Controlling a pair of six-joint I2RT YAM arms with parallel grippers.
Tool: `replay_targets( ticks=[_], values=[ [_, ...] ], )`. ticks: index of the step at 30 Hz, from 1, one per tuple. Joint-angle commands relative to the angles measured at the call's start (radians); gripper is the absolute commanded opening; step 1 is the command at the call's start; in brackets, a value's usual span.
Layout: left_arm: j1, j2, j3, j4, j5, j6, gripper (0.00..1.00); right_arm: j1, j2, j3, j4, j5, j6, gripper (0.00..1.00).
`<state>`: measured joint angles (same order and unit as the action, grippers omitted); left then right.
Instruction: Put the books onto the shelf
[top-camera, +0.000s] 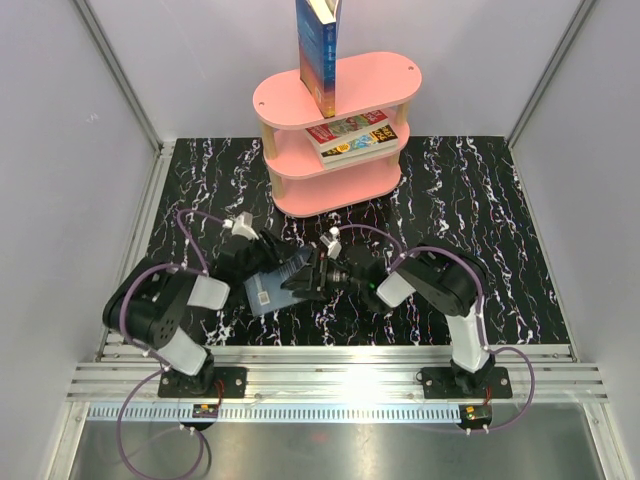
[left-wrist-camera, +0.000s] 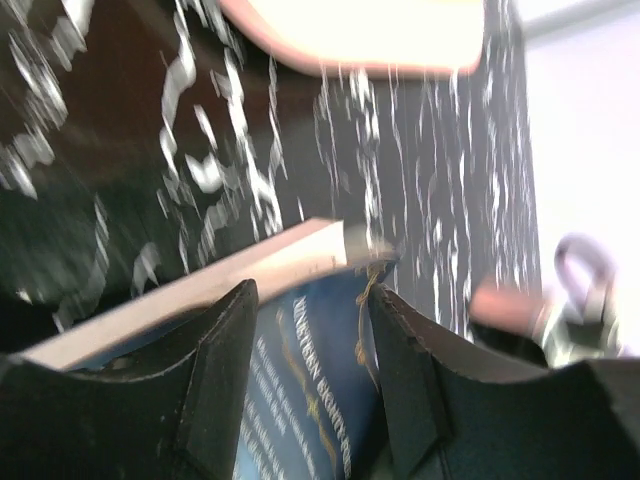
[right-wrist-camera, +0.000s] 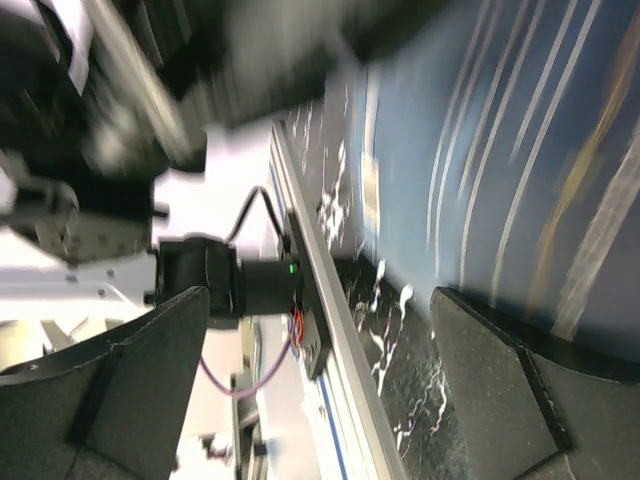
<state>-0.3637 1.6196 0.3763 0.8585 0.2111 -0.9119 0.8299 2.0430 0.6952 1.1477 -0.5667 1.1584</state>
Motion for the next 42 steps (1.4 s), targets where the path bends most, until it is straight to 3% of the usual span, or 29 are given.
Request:
replay_targets(
  ticks=[1,5,10,13,18,23,27,31,38,42],
  values=[
    [-0.075,-0.068,-0.066,-0.425,0.229,0.063,0.52,-0.08,-0.027,-0.052,-0.06,0.129,-0.077,1.0],
    [-0.073,-0.197,-0.063,-0.674,0.113,0.125,0.53,-0.17,-0.095,-0.126,-0.091,0.131,-0.126,1.0],
    [-0.075,-0.254,-0.054,-0.783,0.071,0.169,0.53,-0.259,-0.216,-0.158,-0.241,0.137,-0.215,1.0],
    [-0.075,-0.283,-0.048,-0.812,0.036,0.182,0.54,-0.261,-0.349,-0.174,-0.414,0.186,-0.275,1.0],
    [-0.073,-0.319,0.062,-0.924,-0.143,0.206,0.59,-0.249,-0.626,-0.24,-0.709,0.261,-0.276,1.0],
    [-0.037,-0.21,0.229,-1.067,-0.285,0.211,0.59,-0.181,-0.773,-0.264,-0.883,0.343,-0.25,1.0],
    [0.037,-0.123,0.328,-1.093,-0.34,0.261,0.58,-0.158,-0.852,-0.309,-0.901,0.366,-0.224,1.0],
    [0.04,-0.066,0.386,-1.128,-0.392,0.268,0.57,-0.156,-0.877,-0.336,-0.902,0.37,-0.216,1.0],
    [0.035,-0.101,0.326,-1.133,-0.247,0.234,0.57,-0.144,-0.893,-0.356,-0.884,0.358,-0.183,1.0],
    [-0.036,-0.144,0.267,-1.127,-0.179,0.193,0.57,-0.057,-0.83,-0.356,-0.815,0.399,-0.143,1.0]
  ],
)
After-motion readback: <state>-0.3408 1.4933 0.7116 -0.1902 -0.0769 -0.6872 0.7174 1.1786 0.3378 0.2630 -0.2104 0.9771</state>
